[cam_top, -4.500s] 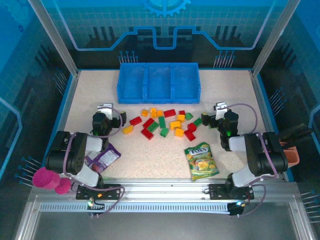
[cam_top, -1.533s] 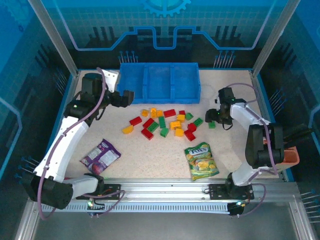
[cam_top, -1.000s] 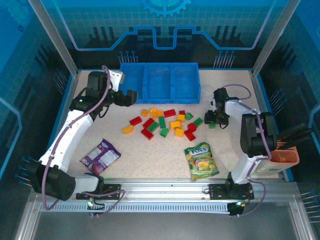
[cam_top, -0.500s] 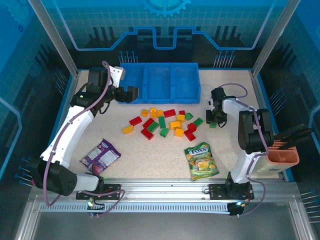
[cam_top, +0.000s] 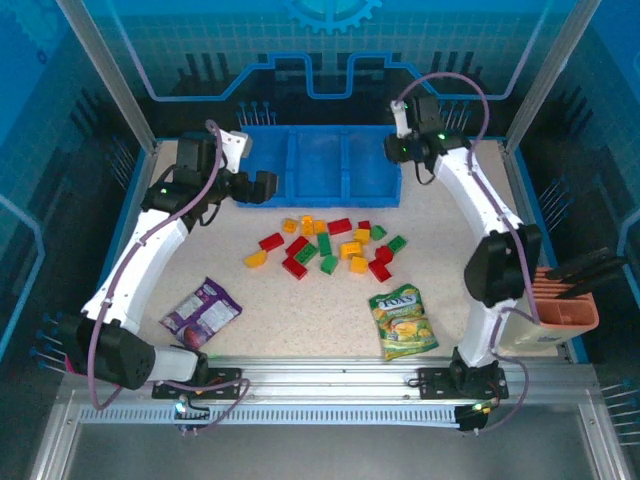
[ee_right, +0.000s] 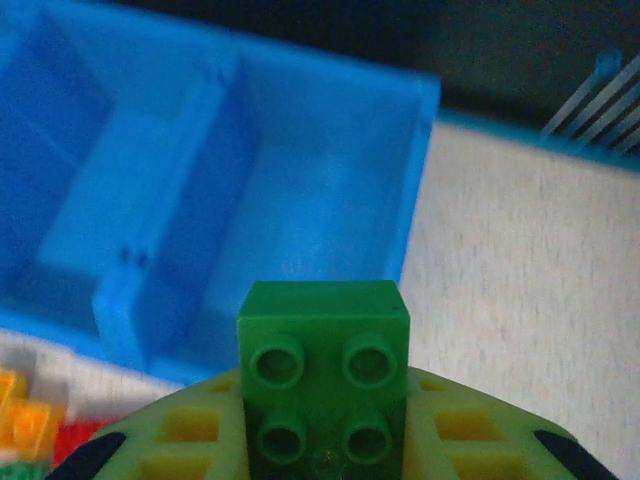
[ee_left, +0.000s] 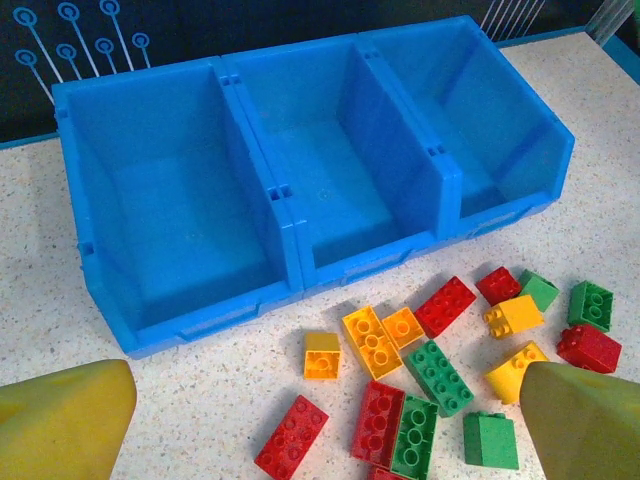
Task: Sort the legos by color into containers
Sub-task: Place the lego in the container.
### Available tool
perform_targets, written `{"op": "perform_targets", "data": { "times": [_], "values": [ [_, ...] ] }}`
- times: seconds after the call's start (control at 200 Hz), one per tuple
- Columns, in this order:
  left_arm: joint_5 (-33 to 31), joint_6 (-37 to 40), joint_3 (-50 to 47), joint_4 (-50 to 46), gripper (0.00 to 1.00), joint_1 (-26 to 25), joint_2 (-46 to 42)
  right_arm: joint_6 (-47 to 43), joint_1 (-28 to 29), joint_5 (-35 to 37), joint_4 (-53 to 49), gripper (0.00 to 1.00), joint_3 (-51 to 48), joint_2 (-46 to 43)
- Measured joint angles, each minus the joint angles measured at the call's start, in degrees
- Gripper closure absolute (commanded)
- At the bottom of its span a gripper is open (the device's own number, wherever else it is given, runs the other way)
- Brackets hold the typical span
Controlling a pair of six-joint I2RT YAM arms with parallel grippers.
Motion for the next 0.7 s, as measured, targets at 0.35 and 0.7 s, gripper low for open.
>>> {"op": "perform_targets", "data": {
  "times": [0.35,0.7],
  "values": [
    [0.2,0.0,0.0,0.1,0.00,0.0,0.0,-4.2,2.9,1.4,-9.2,0.78,37.2,34.4],
    [0.6,0.0,0.0,0.5,0.01,0.0,-0.2,-4.0,2.2,1.2,-12.0,0.72,36.4,37.2]
  ]
}}
